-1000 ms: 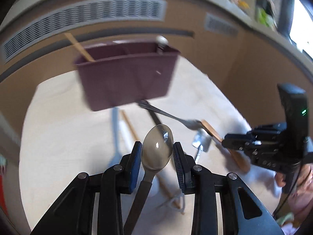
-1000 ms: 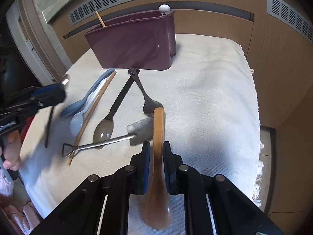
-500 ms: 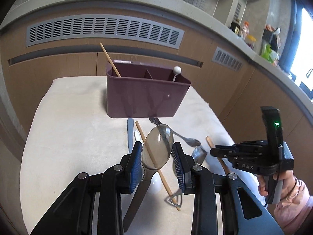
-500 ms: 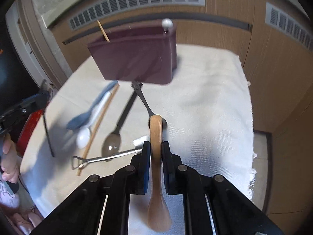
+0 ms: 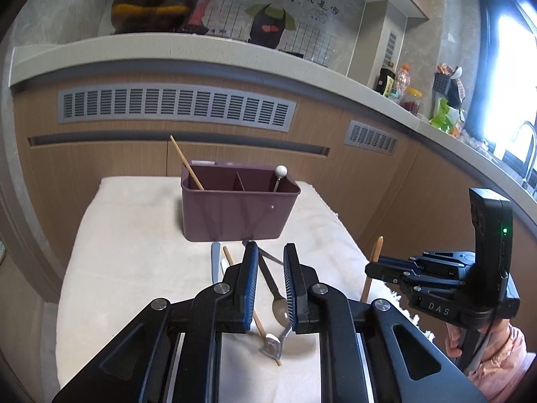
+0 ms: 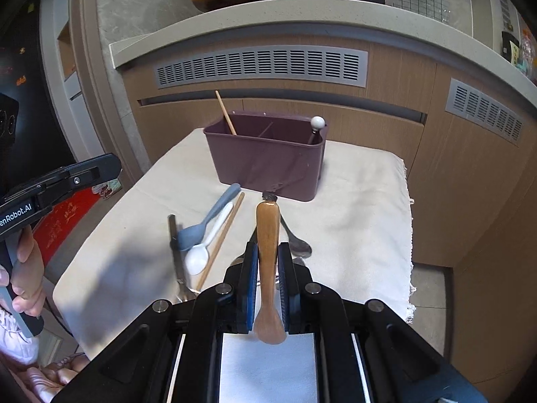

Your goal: Organize utensils

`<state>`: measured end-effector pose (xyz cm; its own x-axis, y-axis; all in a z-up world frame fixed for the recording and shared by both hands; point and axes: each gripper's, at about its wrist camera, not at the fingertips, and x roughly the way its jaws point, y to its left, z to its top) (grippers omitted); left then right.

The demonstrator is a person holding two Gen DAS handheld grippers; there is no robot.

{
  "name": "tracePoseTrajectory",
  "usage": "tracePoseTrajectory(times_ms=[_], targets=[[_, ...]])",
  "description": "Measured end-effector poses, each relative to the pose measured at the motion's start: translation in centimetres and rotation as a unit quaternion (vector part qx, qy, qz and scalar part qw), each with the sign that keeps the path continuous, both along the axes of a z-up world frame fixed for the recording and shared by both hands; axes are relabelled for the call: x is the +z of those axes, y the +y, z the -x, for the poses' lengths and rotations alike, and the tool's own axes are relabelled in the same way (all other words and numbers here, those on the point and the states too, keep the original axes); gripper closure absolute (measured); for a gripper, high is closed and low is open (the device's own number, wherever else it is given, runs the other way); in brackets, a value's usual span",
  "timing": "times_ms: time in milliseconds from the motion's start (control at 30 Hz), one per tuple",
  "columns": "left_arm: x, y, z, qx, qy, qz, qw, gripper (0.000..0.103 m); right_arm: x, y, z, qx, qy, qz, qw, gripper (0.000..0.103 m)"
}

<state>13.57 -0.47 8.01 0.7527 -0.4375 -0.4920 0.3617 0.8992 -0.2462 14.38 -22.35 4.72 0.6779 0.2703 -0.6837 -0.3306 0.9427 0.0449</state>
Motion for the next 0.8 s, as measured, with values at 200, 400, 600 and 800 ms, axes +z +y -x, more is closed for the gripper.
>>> tracePoseTrajectory(times_ms=[200,400,600,800], targets=[[-0.3,0.6,0.3,-0.004,0.010,-0.019,0.9998,0.090,-0.3,0.1,0.6,0.005,0.010,0.003,1.000,0.092],[-4.5,2.1,-2.0,0.015,0.112,-0.035,0.9929,0.088,-2.1,-1.2,0.1,-0.005,0.035,-0.007,0.999,0.092],[-9.3,0.4,-4.2,0.008,0.210,-0.021,0.9774,0.075,-2.5,-1.7,0.1,-0.011,0.031,-0.012,0.999,0.092],[-10.1,-1.0,-4.1,0.056,0.149,-0.101,0.9820,0.043,-2.6,-1.7,0.1,-0.006,0.027,-0.018,0.999,0.092]])
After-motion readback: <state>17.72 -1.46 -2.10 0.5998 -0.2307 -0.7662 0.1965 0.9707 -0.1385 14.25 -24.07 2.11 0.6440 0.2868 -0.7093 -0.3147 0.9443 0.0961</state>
